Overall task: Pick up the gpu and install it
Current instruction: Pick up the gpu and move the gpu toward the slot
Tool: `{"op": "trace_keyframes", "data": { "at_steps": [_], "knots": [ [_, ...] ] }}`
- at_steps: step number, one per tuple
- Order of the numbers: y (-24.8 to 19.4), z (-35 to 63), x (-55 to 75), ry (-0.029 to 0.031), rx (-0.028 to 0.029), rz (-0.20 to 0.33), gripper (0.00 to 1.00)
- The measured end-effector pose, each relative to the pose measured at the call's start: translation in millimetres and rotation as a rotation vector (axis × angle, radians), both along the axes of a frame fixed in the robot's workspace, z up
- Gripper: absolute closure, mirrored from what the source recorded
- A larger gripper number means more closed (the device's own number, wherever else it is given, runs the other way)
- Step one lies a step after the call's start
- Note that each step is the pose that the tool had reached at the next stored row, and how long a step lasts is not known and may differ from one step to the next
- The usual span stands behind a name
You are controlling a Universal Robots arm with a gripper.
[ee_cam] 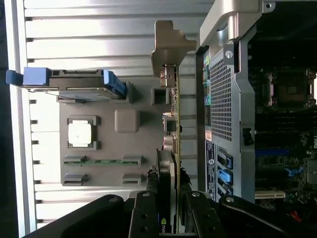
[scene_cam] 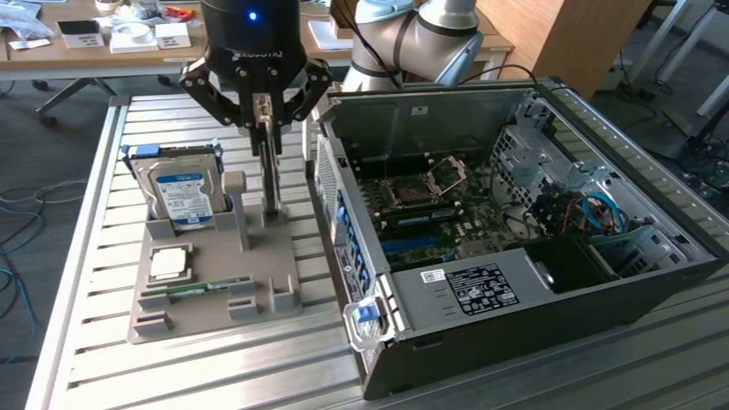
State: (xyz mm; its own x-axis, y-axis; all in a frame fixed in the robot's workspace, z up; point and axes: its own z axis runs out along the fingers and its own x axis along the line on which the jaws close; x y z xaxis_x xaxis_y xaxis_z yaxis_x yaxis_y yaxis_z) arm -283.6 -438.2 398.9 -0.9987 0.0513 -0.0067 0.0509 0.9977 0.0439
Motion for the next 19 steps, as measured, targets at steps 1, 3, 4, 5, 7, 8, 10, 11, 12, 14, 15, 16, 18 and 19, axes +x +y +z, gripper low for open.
{"op": "trace_keyframes", "data": {
  "at_steps": [1,3,4,5,7,8,10,11,12,14,15,16,18,19],
  "knots": [
    [0.0,1.9,0.0,-0.0001,0.0001,0.000,0.73],
    [0.0,6.2,0.0,0.0000,0.0001,0.000,0.73],
    [0.0,8.0,0.0,0.0000,0.0001,0.000,0.73],
    [0.0,9.7,0.0,-0.0001,0.0001,0.000,0.73],
    [0.0,12.9,0.0,0.0000,0.0001,0.000,0.73],
    [0.0,14.2,0.0,-0.0001,0.0001,0.000,0.73],
    [0.0,16.7,0.0,0.0000,0.0001,0.000,0.73],
    [0.0,17.5,0.0,0.0000,0.0001,0.000,0.73],
    [0.0,17.9,0.0,-0.0001,0.0001,0.000,0.73],
    [0.0,18.1,0.0,-0.0001,0.0001,0.000,0.73],
    [0.0,18.2,0.0,0.0001,0.0000,0.000,0.73],
    [0.0,18.2,0.0,0.0000,0.0000,0.000,0.73],
    [0.0,18.2,0.0,0.0000,0.0000,0.000,0.73],
    [0.0,18.2,0.0,0.0000,0.0001,0.000,0.73]
  ]
}}
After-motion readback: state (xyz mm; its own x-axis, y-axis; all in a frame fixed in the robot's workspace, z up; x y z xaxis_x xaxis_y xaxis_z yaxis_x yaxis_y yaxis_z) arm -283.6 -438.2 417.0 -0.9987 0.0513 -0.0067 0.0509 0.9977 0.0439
